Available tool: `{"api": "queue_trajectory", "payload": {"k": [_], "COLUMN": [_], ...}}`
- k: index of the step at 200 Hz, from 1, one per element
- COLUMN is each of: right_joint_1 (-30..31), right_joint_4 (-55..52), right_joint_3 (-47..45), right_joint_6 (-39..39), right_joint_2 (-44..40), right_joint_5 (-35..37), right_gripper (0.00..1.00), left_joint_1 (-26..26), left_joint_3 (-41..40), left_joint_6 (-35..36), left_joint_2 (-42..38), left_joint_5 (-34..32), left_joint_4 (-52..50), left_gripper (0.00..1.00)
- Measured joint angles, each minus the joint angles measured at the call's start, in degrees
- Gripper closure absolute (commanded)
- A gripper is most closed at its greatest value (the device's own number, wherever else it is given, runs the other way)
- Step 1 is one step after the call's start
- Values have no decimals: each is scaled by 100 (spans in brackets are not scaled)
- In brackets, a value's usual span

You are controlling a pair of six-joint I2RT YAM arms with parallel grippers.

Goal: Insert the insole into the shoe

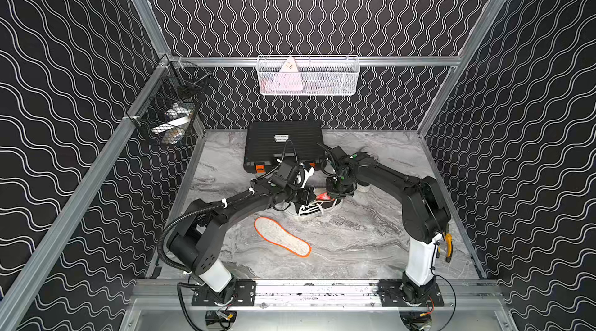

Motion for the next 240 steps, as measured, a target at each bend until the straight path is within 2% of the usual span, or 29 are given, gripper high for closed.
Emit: {"api": "queue_trajectory", "payload": {"k": [32,66,123,172,240], "right_joint_1": [66,144,205,216,160], "right_joint_4": [-192,-470,-879,-925,-796], "right_joint_3": [240,492,396,389,481], "right_joint_6": [37,72,-35,4,26], "right_joint_2": [17,-186,-378,-437,127], "right_joint_5": [396,675,1172,1237,1541], "right_gripper": [62,51,51,49,48], "left_joint_1": [-4,-7,-7,-11,-39], "left_joint_3": [-90,-98,-52,-39,-39], "left_joint_6": [-2,-4,-4,-2,-2], "left_joint_2": [-48,-44,66,70,59], "left_joint_5": [-7,-26,-31,-33,-46], "left_joint_4": [136,164,227,221,214], "left_gripper": [100,100,100,100,100]}}
